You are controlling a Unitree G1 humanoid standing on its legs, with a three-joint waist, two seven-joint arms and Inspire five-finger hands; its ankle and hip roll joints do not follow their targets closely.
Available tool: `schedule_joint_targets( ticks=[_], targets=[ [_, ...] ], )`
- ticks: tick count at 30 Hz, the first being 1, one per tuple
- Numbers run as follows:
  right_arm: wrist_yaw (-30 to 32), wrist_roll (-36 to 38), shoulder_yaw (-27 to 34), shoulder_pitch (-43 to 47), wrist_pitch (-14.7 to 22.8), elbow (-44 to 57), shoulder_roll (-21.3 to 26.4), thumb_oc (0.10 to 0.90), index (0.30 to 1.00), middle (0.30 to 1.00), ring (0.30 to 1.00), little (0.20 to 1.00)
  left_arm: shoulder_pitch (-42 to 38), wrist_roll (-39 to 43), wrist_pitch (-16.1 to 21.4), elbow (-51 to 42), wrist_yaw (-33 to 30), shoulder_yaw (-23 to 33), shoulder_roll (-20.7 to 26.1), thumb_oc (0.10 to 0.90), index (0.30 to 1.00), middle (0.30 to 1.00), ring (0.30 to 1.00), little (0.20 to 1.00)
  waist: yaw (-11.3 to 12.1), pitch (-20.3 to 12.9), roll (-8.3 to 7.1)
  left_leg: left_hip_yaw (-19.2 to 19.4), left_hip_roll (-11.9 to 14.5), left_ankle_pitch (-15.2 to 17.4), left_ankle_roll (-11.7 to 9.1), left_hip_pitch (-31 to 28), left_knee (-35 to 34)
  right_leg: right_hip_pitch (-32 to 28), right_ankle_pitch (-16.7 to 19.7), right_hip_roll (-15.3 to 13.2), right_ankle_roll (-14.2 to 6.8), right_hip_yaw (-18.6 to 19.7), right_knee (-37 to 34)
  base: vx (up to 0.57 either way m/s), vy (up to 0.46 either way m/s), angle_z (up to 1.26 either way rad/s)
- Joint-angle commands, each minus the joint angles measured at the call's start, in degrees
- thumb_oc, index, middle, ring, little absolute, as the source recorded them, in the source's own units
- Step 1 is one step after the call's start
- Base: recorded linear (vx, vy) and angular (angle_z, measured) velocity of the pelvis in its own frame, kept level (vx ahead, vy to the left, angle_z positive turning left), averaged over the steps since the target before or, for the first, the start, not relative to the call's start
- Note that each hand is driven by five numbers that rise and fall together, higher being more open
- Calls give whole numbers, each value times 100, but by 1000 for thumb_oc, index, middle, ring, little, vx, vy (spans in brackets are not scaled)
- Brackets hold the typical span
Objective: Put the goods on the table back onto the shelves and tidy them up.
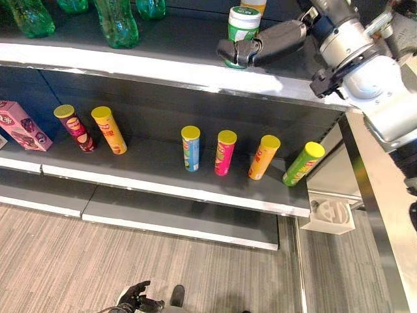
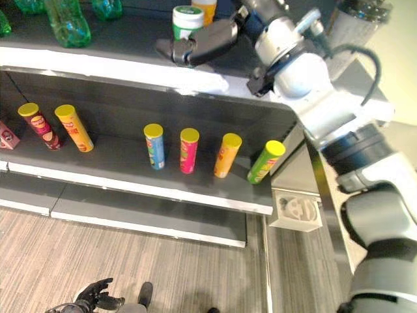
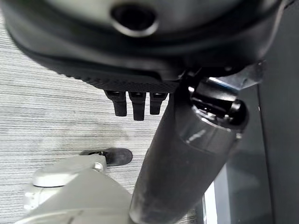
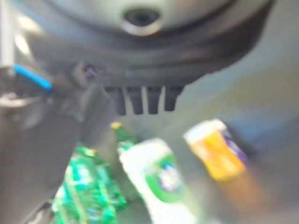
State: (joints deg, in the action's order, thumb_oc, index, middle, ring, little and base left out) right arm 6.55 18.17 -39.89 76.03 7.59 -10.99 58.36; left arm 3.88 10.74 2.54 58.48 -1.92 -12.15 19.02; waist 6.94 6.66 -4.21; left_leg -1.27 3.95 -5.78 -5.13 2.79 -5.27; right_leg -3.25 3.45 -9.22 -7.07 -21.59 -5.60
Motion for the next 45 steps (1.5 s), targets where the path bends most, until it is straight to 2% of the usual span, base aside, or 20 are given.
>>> schedule_joint_targets(
  ticks=[1, 2, 4, 5, 6, 10, 12, 13, 14, 15, 17, 19, 20, 22, 23, 25, 29, 30, 33, 45],
  targets=[
    [749, 373, 727, 1053, 692, -259, 376, 800, 900, 900, 900, 900, -281, -278, 184, 272, -1, -196, 241, 800, 900, 900, 900, 900, 3, -227, -364, 684, -23, 771, -35, -521, 27, -344, 67, -397, -571, 235, 60, 13, 64, -13],
    [749, 373, 749, 1030, 691, -249, 383, 800, 900, 900, 900, 900, -283, -279, 185, 274, -1, -199, 249, 800, 900, 900, 900, 900, 12, -226, -372, 688, -23, 773, -35, -523, 27, -343, 68, -398, -571, 240, 60, 9, 57, -14],
    [777, 588, 1010, 855, 805, -1, 693, 800, 900, 900, 900, 900, -306, -348, 187, 310, 2, -174, 256, 800, 900, 900, 900, 900, -110, -240, -411, 766, -33, 810, -12, -569, 27, -307, 121, -410, -586, 342, 60, 9, 119, -22],
    [837, 716, 1253, 673, 955, 263, 1130, 800, 900, 900, 900, 900, -299, -470, 197, 322, 48, -151, 279, 800, 900, 900, 900, 900, -307, -254, -455, 891, -53, 867, 20, -617, 27, -212, 234, -435, -632, 499, 60, 4, 134, -25],
    [836, 717, 1276, 650, 960, 267, 1136, 800, 900, 900, 900, 900, -301, -472, 199, 325, 49, -155, 286, 800, 900, 900, 900, 900, -290, -256, -462, 904, -54, 870, 23, -618, 27, -205, 238, -436, -634, 513, 60, -9, 145, -34],
    [892, 733, 1766, 7, 982, 529, 1718, 800, 900, 900, 900, 900, -341, -534, 232, 218, 64, -45, 335, 800, 900, 900, 900, 900, -594, -174, -499, 1143, -93, 940, 98, -674, 27, 9, 538, -487, -716, 843, 85, -38, 105, -44],
    [911, 719, 2136, -418, 985, 655, 1827, 800, 900, 900, 900, 900, -345, -539, 233, 160, 73, -16, 378, 800, 900, 900, 900, 900, -635, -140, -519, 1236, -95, 958, 120, -674, 27, 100, 601, -487, -738, 947, 87, -71, 87, -60],
    [988, 634, 2449, -740, 1005, 774, 1982, 800, 900, 900, 900, 900, -333, -545, 260, 32, 88, 51, 393, 800, 900, 900, 900, 900, -809, -54, -485, 1369, -89, 985, 142, -670, 27, 266, 748, -510, -778, 1048, 93, -65, 75, -83],
    [988, 619, 2633, -930, 1002, 823, 1978, 800, 900, 900, 900, 900, -330, -547, 257, 24, 89, 38, 436, 800, 900, 900, 900, 900, -758, -63, -523, 1402, -85, 988, 143, -668, 27, 290, 761, -504, -778, 1084, 93, -153, 116, -58],
    [1055, 516, 3092, -1436, 1015, 991, 2071, 800, 900, 900, 900, 900, -292, -552, 276, -120, 132, 138, 469, 800, 900, 900, 900, 900, -906, 41, -478, 1614, -40, 987, 163, -659, 27, 463, 905, -499, -793, 1122, 97, -131, 41, -58],
    [1104, 380, 3772, -2148, 1007, 1172, 2023, 800, 900, 900, 900, 900, -249, -573, 268, -201, 157, 260, 593, 800, 900, 900, 900, 900, -922, 116, -465, 1921, 92, 967, 152, -660, 27, 612, 1059, -530, -793, 903, 130, -145, 2, -97],
    [1144, 290, 4199, -2611, 1000, 1305, 1996, 800, 900, 900, 900, 900, -241, -584, 234, -278, 163, 343, 668, 800, 900, 900, 900, 900, -932, 151, -408, 2239, 258, 935, 138, -675, 27, 578, 1033, -681, -793, 376, 265, -139, -9, -179],
    [1137, 209, 4813, -3352, 943, 1313, 1986, 800, 900, 900, 900, 900, -178, -596, 192, -324, 168, 455, 765, 800, 900, 900, 900, 900, -958, 142, -405, 2559, 351, 863, 164, -671, 27, 506, 917, -837, -766, 109, 585, -136, 15, -160],
    [1101, 171, 5174, -3867, 846, 1238, 1918, 800, 900, 900, 900, 900, -148, -611, 184, -351, 199, 493, 796, 800, 900, 900, 900, 900, -964, 87, -413, 2603, 383, 955, 134, -690, 30, 441, 834, -853, -793, 247, 756, -64, -28, -127],
    [996, 72, 5676, -4477, 686, 1192, 1901, 800, 900, 900, 900, 900, -99, -660, 191, -437, 264, 499, 868, 800, 900, 900, 900, 900, -953, 23, -521, 2706, 305, 955, 106, -686, 52, 294, 771, -820, -793, 243, 553, -43, -107, -78],
    [926, 75, 5923, -4972, 600, 1124, 1725, 800, 900, 900, 900, 900, -140, -665, 169, -450, 294, 562, 857, 800, 900, 900, 900, 900, -922, -69, -590, 2827, 348, 895, 36, -703, 60, 138, 666, -702, -793, 180, 125, 14, -156, -36],
    [752, 238, 6240, -5548, 562, 1057, 1495, 800, 900, 900, 900, 900, -96, -647, 168, -531, 314, 566, 750, 800, 900, 900, 900, 900, -957, -178, -515, 2833, 462, 856, -44, -824, 43, 116, 396, -539, -793, 228, 60, 72, -115, -36],
    [691, 284, 6284, -5671, 563, 1068, 1439, 800, 900, 900, 900, 900, -83, -671, 176, -574, 334, 517, 720, 800, 900, 900, 900, 900, -987, -168, -514, 2920, 465, 721, -30, -805, 33, 141, 432, -533, -751, 155, 60, 10, -93, -18],
    [585, 321, 6297, -5881, 532, 1092, 1255, 800, 900, 900, 900, 900, -104, -725, 170, -610, 357, 418, 661, 800, 900, 900, 900, 900, -1063, -195, -439, 2888, 556, 658, -91, -837, 27, 98, 310, -441, -683, 166, 60, 16, -97, 3],
    [293, 84, 5683, -6090, 253, 672, 755, 800, 900, 900, 900, 900, -22, -881, 125, -472, 406, 329, 487, 800, 900, 900, 900, 900, -1027, -152, -163, 2768, 840, 439, -276, -889, 27, -71, 2, -172, -465, 50, 60, 16, -83, 9]
  ],
)
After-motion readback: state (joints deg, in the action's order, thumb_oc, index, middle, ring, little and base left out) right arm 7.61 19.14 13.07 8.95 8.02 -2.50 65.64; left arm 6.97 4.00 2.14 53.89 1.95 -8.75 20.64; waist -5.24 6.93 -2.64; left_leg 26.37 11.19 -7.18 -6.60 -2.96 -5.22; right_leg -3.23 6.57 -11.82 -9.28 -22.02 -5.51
